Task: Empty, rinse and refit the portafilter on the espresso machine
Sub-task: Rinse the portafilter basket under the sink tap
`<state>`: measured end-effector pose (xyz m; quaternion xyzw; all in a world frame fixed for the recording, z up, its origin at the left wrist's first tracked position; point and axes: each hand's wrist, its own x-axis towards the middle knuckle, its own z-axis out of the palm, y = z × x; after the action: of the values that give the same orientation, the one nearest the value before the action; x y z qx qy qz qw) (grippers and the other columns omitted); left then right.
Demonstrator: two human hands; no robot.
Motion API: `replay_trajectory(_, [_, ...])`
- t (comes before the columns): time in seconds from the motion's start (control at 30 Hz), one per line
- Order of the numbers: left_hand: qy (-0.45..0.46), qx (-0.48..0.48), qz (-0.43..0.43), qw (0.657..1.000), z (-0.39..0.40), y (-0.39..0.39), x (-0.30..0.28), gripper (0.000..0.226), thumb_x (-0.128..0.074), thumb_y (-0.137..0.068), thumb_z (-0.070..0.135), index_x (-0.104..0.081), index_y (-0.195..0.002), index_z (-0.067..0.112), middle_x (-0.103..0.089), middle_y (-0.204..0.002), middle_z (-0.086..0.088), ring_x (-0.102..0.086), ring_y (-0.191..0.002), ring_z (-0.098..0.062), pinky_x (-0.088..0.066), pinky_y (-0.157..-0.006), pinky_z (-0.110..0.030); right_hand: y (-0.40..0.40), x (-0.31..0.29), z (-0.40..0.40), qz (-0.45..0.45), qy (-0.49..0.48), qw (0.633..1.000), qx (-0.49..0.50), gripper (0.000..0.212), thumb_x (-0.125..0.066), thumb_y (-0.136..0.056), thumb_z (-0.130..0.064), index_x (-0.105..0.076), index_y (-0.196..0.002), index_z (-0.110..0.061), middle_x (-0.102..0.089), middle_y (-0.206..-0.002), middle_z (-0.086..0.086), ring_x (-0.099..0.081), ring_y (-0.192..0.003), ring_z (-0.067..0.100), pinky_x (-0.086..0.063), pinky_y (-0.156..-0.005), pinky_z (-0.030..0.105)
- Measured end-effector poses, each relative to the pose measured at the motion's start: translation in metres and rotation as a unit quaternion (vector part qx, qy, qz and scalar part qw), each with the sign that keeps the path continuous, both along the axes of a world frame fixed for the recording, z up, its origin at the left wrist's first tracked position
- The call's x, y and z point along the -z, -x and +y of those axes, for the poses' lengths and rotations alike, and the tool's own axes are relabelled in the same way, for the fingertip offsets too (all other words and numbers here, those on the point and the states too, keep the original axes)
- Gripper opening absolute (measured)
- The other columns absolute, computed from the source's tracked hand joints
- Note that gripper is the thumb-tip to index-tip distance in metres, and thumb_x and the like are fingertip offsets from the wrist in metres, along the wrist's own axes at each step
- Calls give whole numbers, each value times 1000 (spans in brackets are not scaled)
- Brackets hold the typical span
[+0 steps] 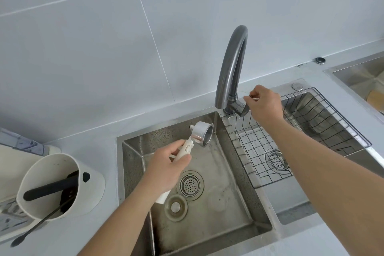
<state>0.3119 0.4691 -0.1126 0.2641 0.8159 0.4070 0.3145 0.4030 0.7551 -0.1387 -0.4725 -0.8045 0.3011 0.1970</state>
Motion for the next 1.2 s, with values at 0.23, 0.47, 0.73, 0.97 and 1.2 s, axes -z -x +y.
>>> replay_trajectory(0.23, [15, 18, 111, 994, -1, 7, 0, 32, -63, -88, 24, -62, -114, 43, -65, -97, 11, -62, -84, -11, -50, -68, -23, -1, 2, 2, -6, -2, 1000, -3, 21, -64, -92, -27, -66, -99, -8, -74, -93, 13, -66, -69, 30, -56, -62, 36])
replay_trajectory(0.47, [31, 52, 224, 973, -5, 14, 0, 40, -64, -89, 27, -56, -127, 36, -54, -95, 12, -55, -87, -10, -48, -75, -32, -2, 4, 3, -2, 2, 1000, -5, 21, -64, -92, -28, -66, -99, -8, -73, -93, 14, -65, -74, 29, -54, -64, 34])
replay_trajectory(0.73, [46, 46, 250, 966, -13, 16, -3, 39, -64, -88, 27, -57, -125, 36, -52, -94, 14, -55, -87, -12, -50, -76, -36, -3, 2, 1, -6, 4, 1000, -6, 20, -62, -93, -25, -64, -100, -6, -72, -91, 16, -66, -77, 33, -57, -67, 40])
replay_trajectory(0.97, [71, 46, 269, 959, -20, 10, -5, 41, -61, -90, 31, -54, -130, 36, -49, -96, 15, -54, -84, -11, -49, -72, -34, -3, 1, -1, -20, 1, 1000, -10, 23, -59, -95, -27, -62, -106, -6, -71, -93, 16, -59, -76, 28, -52, -65, 36])
replay_trajectory(1.2, [32, -26, 144, 989, -21, -1, -7, 30, -62, -90, 26, -60, -113, 44, -66, -96, 14, -64, -83, -7, -54, -69, -26, -9, -3, -4, 10, 56, 998, -13, 41, -58, -95, -31, -61, -129, -9, -71, -117, 11, -65, -99, 25, -56, -82, 36])
